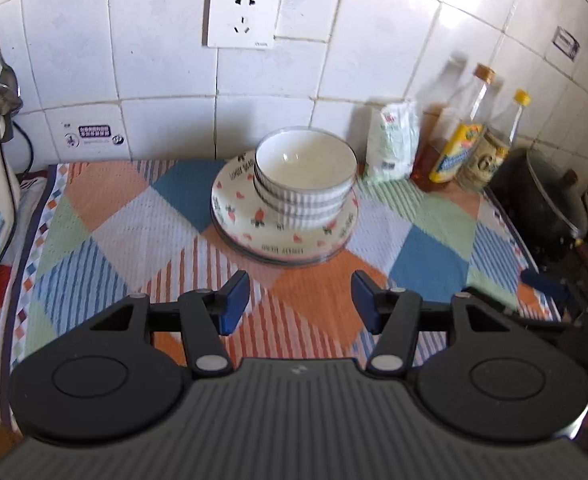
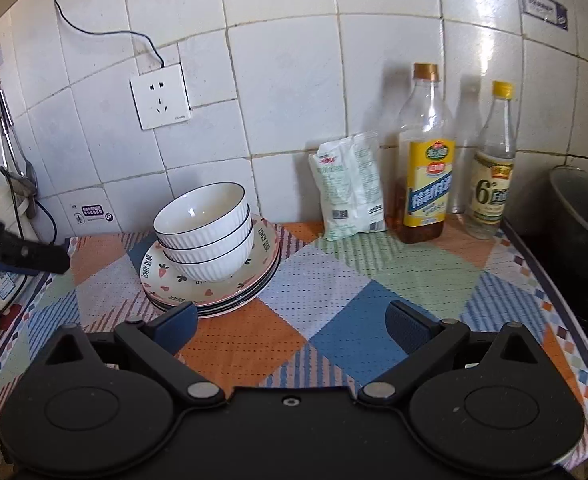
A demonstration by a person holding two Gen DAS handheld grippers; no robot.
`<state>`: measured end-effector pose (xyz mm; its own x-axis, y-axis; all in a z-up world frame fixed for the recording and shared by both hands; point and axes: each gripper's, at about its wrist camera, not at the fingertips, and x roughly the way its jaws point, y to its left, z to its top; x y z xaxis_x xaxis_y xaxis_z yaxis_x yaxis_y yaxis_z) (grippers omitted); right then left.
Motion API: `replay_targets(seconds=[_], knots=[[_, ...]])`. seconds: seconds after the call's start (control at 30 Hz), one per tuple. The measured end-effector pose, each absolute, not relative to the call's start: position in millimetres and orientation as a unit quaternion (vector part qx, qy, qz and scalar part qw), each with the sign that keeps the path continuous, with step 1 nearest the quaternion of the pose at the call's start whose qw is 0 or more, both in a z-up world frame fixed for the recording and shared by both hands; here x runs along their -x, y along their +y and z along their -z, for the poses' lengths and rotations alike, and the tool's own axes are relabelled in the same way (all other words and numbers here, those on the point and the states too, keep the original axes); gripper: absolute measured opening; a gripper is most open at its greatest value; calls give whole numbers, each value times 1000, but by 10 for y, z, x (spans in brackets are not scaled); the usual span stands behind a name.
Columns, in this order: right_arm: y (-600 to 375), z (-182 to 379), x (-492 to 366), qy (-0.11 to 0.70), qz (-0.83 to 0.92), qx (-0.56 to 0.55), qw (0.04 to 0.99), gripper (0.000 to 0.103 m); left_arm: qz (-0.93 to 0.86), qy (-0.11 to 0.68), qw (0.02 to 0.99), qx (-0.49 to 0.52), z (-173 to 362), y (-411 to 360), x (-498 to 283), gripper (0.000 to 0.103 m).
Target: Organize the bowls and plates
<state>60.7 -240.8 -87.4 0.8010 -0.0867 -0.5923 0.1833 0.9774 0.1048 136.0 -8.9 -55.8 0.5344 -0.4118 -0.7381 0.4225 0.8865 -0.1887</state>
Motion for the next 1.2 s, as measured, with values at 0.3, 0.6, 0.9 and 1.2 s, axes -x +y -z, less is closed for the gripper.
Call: replay_targets(seconds=[0.3,0.6,0.9,1.2], knots=[[-2286,634,-150,296,79,-71,949,102,222,425,877,-39,542,-60,-781,55],[-2035,532,113,315,74,-21,946,102,186,418,888,-51,543,67,-431,58],[-2022,419,334,323,99,-59,939,102,174,408,895,-49,553,161,-258,62],[-2135,437,480,316,108,-100,937,102,175,411,894,-42,556,209,-224,65]])
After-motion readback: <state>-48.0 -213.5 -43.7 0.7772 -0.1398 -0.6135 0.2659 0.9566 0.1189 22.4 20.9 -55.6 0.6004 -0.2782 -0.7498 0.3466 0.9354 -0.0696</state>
